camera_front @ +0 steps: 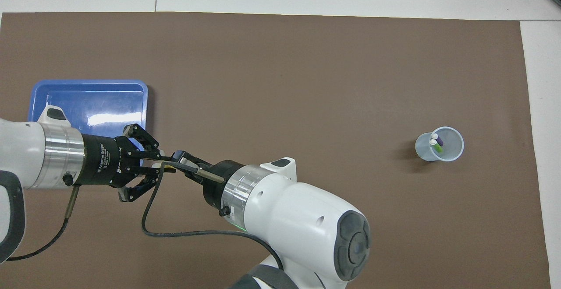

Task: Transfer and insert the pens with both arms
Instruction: 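Grasp the yellow pen tip with the right gripper, open the left gripper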

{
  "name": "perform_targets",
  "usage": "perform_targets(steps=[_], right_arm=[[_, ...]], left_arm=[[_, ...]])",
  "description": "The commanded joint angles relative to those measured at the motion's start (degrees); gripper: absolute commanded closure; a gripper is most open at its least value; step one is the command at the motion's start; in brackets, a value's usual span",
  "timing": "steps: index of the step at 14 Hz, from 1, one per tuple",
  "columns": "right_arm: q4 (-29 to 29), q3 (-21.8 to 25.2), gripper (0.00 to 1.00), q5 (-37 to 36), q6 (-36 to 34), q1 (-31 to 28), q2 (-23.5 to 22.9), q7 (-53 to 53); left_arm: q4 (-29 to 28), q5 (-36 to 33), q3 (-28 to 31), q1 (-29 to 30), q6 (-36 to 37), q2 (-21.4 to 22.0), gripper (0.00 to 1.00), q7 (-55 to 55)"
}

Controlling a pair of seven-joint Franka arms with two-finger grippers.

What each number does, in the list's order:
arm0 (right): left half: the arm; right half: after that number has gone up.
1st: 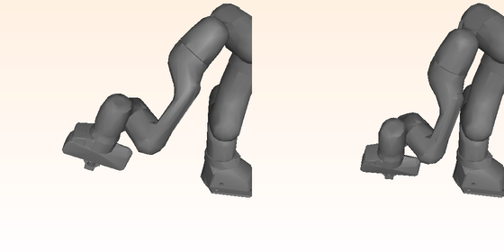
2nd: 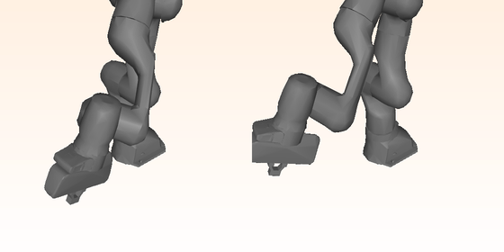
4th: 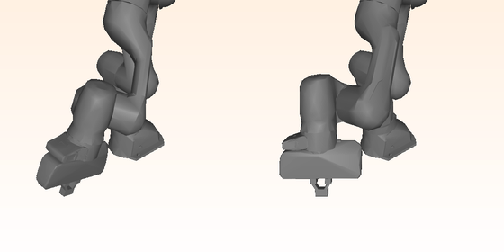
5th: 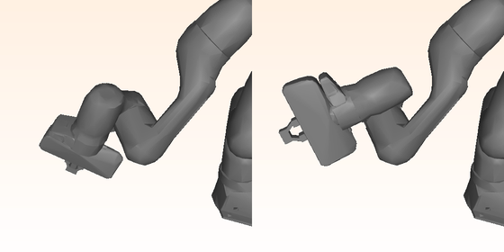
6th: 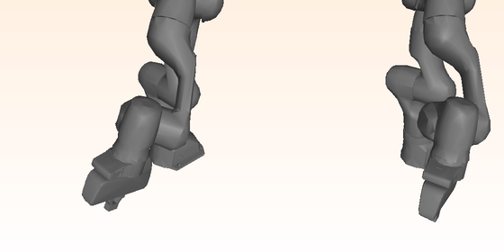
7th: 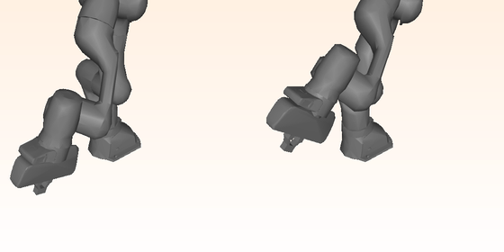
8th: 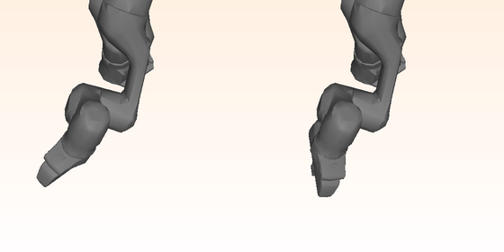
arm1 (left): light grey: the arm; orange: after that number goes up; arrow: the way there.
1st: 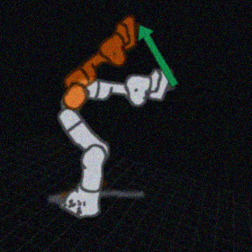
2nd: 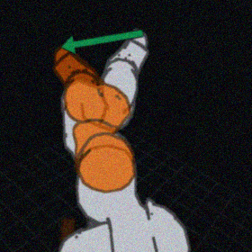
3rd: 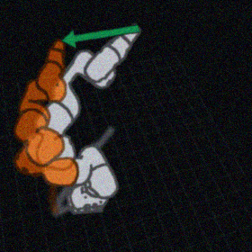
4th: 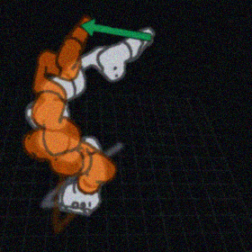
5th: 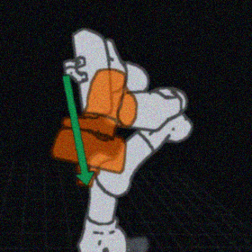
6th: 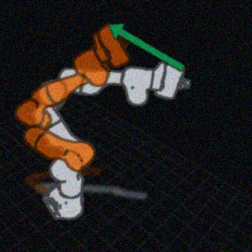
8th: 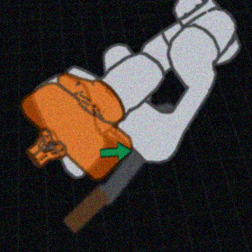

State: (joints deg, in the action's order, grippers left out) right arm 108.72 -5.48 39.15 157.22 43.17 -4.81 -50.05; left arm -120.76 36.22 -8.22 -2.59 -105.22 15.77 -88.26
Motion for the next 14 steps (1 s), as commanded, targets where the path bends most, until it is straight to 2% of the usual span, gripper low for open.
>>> perform_targets(steps=[1, 5, 7, 10, 11, 13, 14], right_arm=[[-0.96, 0.03, 0.60, 0.58, 0.37, -0.28, -0.90, 1.36], [-0.96, 0.03, 0.61, 0.66, 0.37, -0.72, -0.99, 2.41], [-0.96, 0.03, 0.69, 0.75, 0.37, -0.72, -0.90, 2.33], [-0.96, 0.03, 0.70, 0.93, 0.37, -0.55, -0.90, 2.33], [-0.88, 0.03, 0.76, 0.93, 0.37, -0.55, -0.90, 2.33], [-0.79, 0.03, 0.95, 1.10, 0.37, -0.55, -0.90, 2.33], [-0.79, 0.03, 1.00, 1.10, 0.37, -0.55, -0.90, 2.33]], left_arm=[[-2.11, 0.87, 0.75, -0.75, 0.01, 2.34, 1.00, -0.68], [-2.11, 0.87, 0.75, -0.31, 0.54, 2.60, 1.00, -0.51], [-2.11, 0.87, 0.75, -0.22, 0.54, 2.60, 1.00, -0.51], [-2.11, 0.87, 0.75, -0.22, 0.63, 2.60, 1.00, -0.42], [-2.11, 0.87, 0.75, -0.22, 0.63, 2.60, 1.00, -0.42], [-2.11, 0.87, 0.84, -0.14, 0.54, 2.60, 1.00, -0.42], [-2.11, 0.87, 0.84, -0.14, 0.63, 2.60, 1.00, -0.42]])
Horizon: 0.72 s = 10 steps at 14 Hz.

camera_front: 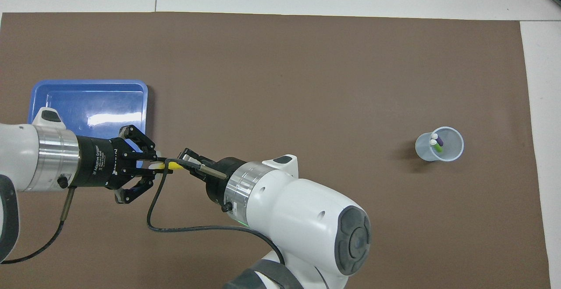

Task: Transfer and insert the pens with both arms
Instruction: 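Grasp the yellow pen tip with the right gripper, open the left gripper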

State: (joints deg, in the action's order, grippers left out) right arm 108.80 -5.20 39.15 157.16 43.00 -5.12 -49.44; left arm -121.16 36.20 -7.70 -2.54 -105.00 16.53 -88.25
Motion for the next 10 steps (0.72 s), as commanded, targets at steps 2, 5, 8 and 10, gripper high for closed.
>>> perform_targets(steps=[2, 5, 8, 10], right_arm=[[-0.87, -0.25, 1.00, 1.19, 0.42, -0.37, -0.60, 1.72], [-0.87, -0.25, 1.00, 1.19, 0.42, -0.37, -0.60, 1.63], [-0.87, -0.25, 1.00, 1.19, 0.42, -0.46, -0.60, 1.89], [-0.52, -0.16, 1.00, 1.11, -0.88, -1.07, -0.42, 4.86]], left_arm=[[-1.71, 0.89, 0.32, -0.19, 0.32, 1.84, 1.00, -0.52], [-1.71, 0.80, 0.32, -0.19, 0.50, 1.84, 1.00, 0.09], [-1.71, 0.71, 0.32, -0.19, 0.24, 1.84, 0.16, 0.54], [-1.71, 0.71, 0.32, -0.10, 0.06, 1.84, 0.00, 0.45]])
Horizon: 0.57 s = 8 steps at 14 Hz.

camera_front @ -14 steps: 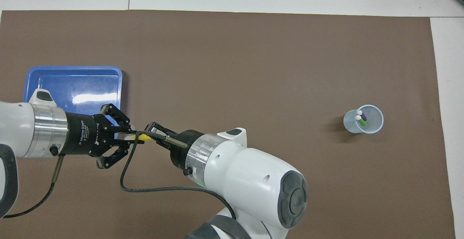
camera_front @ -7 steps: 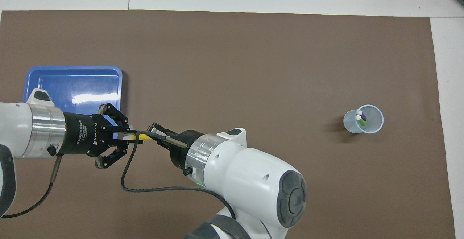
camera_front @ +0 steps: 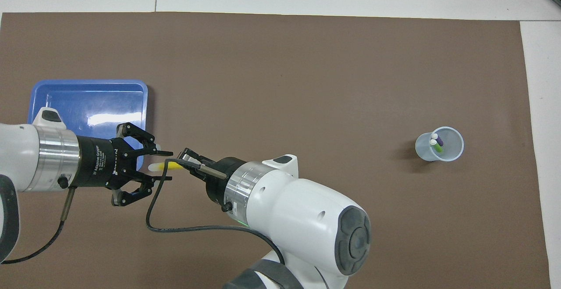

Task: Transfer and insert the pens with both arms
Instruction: 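Grasp the yellow pen tip with the right gripper, open the left gripper, then carry the yellow pen to the cup while the left gripper returns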

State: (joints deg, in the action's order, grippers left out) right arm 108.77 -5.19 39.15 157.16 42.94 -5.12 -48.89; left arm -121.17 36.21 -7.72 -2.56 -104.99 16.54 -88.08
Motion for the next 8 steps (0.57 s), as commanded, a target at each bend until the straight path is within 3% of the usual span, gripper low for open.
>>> perform_targets(steps=[1, 5, 8], right_arm=[[-0.31, -0.26, 1.00, 1.11, -2.63, -1.88, -0.24, 7.20], [0.21, 0.00, 1.00, 0.23, -14.48, -6.19, 0.90, 16.87], [3.81, 0.18, 1.00, -4.05, -23.54, -11.36, 3.27, 26.01]], left_arm=[[-1.70, 0.70, 0.34, 0.01, 0.13, 1.92, 0.00, 0.27], [-1.70, 0.70, 0.51, 0.10, 0.05, 2.18, 0.00, 1.23], [-2.05, 0.09, 0.69, 3.86, 1.01, 2.45, 0.00, 13.41]])
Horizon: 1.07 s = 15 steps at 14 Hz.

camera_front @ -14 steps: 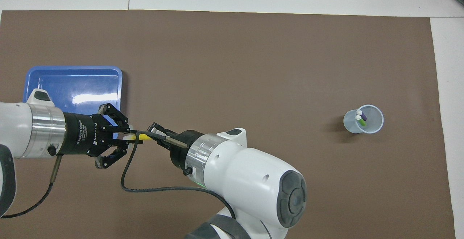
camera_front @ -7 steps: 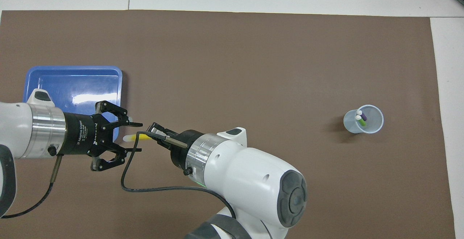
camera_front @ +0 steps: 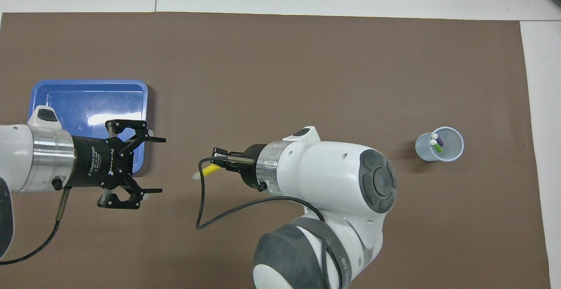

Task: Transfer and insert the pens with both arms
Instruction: 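Carry the yellow pen to the cup while the left gripper returns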

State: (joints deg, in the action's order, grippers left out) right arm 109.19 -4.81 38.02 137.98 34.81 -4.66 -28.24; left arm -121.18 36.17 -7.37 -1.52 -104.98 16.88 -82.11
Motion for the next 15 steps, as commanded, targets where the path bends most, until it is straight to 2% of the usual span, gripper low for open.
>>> perform_targets(steps=[1, 5, 7, 10, 12, 15], right_arm=[[3.92, -0.28, 1.00, -6.52, -8.65, -5.95, 3.33, 8.96], [3.40, -0.20, 1.00, -16.64, -24.83, -17.03, 5.61, 23.99], [3.22, -0.20, 1.00, -24.97, -30.38, -23.09, 6.23, 33.90], [2.43, -0.20, 1.00, -35.17, -34.09, -29.17, 6.50, 47.54], [2.43, -0.11, 1.00, -42.55, -34.71, -30.76, 6.68, 55.80], [2.52, -0.02, 1.00, -45.40, -33.92, -32.00, 6.59, 60.67]], left_arm=[[-2.13, -0.21, 0.42, 4.06, 2.58, 2.27, 0.00, 13.85], [-2.13, -10.92, 0.42, 6.53, 7.07, 2.72, 0.00, 37.68], [-1.96, -15.92, 0.42, 7.32, 8.65, 2.72, 0.00, 48.66], [-1.43, -22.78, 0.60, 8.98, 8.66, 2.54, 0.00, 62.03], [-0.64, -24.99, 0.60, 10.13, 8.04, 2.01, 0.00, 69.69], [2.34, -30.09, 0.60, 12.07, 7.25, 0.26, 0.00, 76.91]])
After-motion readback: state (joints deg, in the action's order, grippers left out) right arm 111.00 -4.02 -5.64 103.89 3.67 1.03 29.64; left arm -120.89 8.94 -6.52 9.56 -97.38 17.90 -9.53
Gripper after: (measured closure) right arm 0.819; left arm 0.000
